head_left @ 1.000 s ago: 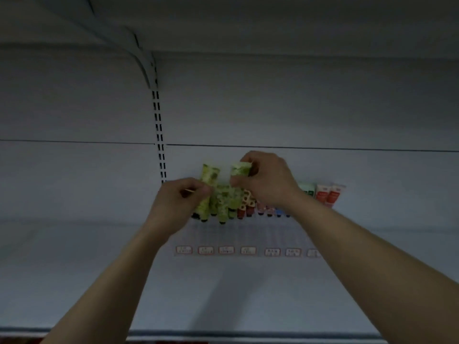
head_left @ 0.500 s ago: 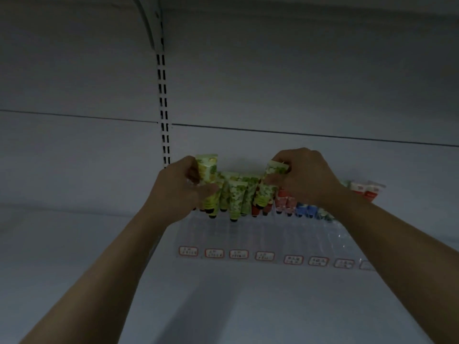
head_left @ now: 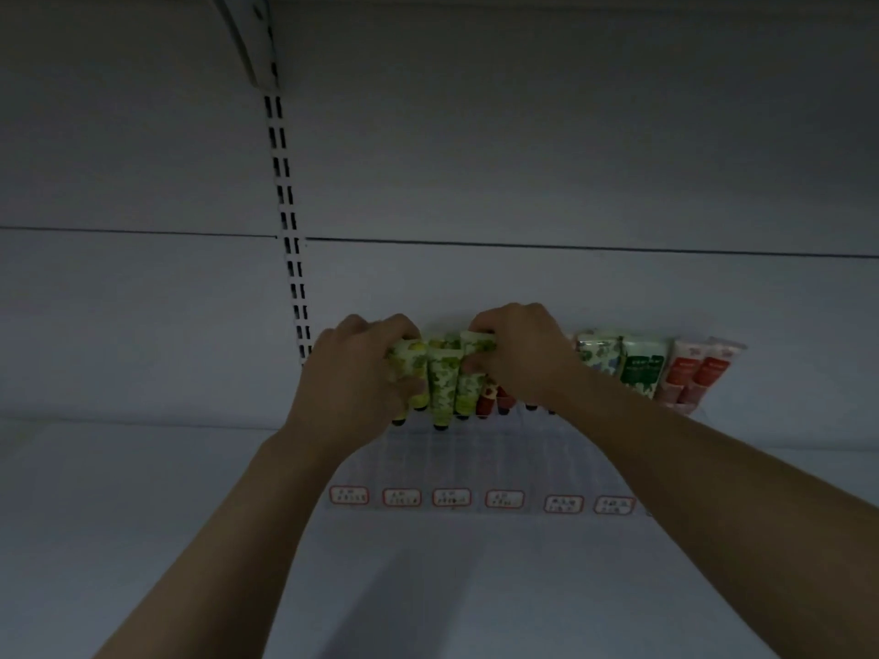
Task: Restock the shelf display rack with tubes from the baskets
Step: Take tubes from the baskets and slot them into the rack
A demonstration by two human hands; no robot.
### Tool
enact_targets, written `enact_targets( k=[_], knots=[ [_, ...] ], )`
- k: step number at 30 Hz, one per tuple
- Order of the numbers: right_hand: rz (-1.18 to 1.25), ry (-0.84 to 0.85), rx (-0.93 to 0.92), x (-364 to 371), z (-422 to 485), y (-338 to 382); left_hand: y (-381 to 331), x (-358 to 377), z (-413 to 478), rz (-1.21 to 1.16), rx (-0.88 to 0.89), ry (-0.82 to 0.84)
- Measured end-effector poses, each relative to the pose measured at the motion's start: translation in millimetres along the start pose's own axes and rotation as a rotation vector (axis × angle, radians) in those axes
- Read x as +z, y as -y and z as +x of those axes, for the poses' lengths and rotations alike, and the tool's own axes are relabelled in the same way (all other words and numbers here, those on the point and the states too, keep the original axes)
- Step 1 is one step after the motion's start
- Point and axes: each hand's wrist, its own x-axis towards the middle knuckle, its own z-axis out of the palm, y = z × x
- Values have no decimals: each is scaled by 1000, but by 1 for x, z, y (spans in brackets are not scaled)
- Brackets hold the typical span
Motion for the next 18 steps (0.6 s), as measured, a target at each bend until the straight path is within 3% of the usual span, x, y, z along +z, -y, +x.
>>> enact_targets(
  k=[2,5,18],
  knots=[
    [-5,-5,7,2,2,-1,4,7,0,122,112,-45],
    [-51,29,18,-2,7,-3,9,10,2,215,144,-77],
    [-198,66,-46,3,19,-1,3,15,5,301,213,-94]
  ],
)
